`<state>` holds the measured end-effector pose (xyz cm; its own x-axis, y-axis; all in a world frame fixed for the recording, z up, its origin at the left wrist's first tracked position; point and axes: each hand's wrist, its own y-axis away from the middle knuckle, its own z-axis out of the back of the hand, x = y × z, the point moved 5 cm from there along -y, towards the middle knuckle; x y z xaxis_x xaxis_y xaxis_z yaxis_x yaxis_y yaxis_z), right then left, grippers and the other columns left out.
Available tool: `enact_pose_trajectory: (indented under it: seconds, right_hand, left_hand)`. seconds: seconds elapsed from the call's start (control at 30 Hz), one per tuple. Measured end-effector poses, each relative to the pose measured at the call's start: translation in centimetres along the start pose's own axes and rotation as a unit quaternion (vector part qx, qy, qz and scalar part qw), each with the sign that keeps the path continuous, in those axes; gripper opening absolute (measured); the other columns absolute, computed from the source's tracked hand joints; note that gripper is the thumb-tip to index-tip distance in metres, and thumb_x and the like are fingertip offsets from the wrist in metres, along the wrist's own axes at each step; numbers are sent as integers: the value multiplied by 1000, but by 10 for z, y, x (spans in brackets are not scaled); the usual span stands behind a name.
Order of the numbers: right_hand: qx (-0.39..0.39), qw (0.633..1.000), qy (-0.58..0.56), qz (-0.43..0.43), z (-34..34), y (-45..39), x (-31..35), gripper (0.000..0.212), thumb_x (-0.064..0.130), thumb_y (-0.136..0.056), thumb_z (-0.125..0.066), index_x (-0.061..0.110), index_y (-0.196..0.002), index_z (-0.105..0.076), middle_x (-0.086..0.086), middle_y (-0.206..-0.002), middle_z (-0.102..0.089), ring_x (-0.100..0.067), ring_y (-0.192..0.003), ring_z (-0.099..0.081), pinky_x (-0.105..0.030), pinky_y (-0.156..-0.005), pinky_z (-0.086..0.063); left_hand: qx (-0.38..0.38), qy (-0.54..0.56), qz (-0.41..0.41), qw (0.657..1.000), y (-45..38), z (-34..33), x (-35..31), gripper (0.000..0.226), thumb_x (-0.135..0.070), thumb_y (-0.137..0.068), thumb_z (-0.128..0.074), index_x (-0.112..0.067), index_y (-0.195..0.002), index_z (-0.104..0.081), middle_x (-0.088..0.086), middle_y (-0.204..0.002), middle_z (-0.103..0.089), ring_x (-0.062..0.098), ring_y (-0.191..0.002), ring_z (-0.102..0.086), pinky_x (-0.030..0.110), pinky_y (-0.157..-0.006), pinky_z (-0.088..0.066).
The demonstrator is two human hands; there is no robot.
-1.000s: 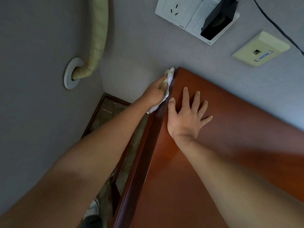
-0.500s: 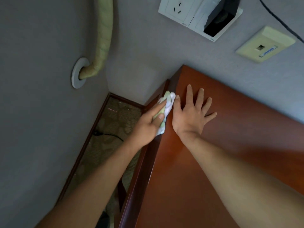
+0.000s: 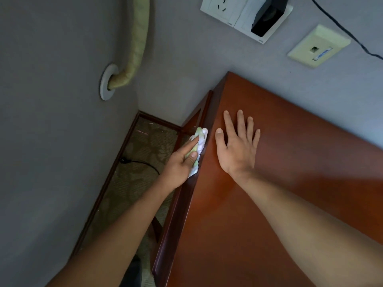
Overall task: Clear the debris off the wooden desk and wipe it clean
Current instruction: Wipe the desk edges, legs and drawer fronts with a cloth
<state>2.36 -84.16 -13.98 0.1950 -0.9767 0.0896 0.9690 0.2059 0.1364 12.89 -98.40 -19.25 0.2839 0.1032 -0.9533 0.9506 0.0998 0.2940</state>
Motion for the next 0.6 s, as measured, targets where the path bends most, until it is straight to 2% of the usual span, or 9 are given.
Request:
enact_pose_trajectory:
  seconds: [0.1,0.17,0.2,0.27,0.33,0.4,0.5,0.6]
  right_hand:
    - [-15,1000,-5,5,0,1,-2,62,59,-104,-21,43,-164,-18,3,-175,-8,-28,-161,1,-57,-129,-1]
    - [-20,1000,-7,11,0,1,-2,63,58,-102,-24,42,-163,-21,3,-175,-10,-29,-161,-1,-58,-128,-3]
    - [-23,1000,-8,10,0,0,-2,63,59,-102,-24,42,-163,-22,3,-175,-11,-28,-161,-2,-58,-128,-3]
    - [-25,1000,-14,0,-1,0,-3,62,59,-104,-24,42,-163,-22,3,-174,-12,-27,-161,-2,-57,-129,-2]
    - [-30,999,-15,-2,0,1,-3,61,60,-105,-24,42,-163,-22,4,-174,-13,-27,-161,-2,-56,-129,-2]
    - [-36,999,-14,0,-1,1,-3,62,60,-104,-23,42,-163,-23,4,-174,-14,-26,-161,-3,-56,-129,-2]
    - [-39,999,-10,0,-1,0,-3,63,61,-103,-22,42,-163,-24,4,-174,-15,-27,-161,-4,-56,-129,-3]
    - [-36,999,-7,-6,0,0,-3,61,60,-104,-22,42,-163,-23,4,-174,-14,-26,-161,-3,-55,-129,-2]
  left_hand:
    - [21,5,-64,998,-4,-5,-23,51,-12,-109,-49,-38,-152,-46,-10,-166,-35,15,-155,-29,42,-127,-28]
    - [28,-26,-96,995,-7,-7,-26,48,-10,-109,-49,-24,-155,-46,-3,-165,-37,14,-155,-29,33,-127,-27]
    - [25,-41,-86,995,-11,-6,-20,48,-11,-109,-49,-22,-155,-46,3,-163,-41,18,-154,-33,34,-126,-29]
    - [8,-42,-17,999,-18,1,0,50,-19,-107,-49,-26,-156,-43,9,-159,-48,25,-148,-43,47,-124,-33]
    - [-1,-33,8,999,-13,-1,7,50,-17,-107,-49,-30,-155,-43,2,-163,-41,16,-152,-37,48,-126,-30]
    - [-11,-14,-13,1000,1,-3,-2,51,-11,-108,-49,-39,-151,-44,-3,-164,-38,12,-153,-33,41,-127,-27]
    - [14,-7,-51,999,20,-5,-1,50,-17,-108,-50,-43,-151,-46,-3,-162,-43,20,-150,-40,37,-123,-34]
    - [5,-44,4,999,11,4,18,49,-8,-108,-49,-29,-153,-43,-7,-160,-36,19,-152,-36,12,-118,-29]
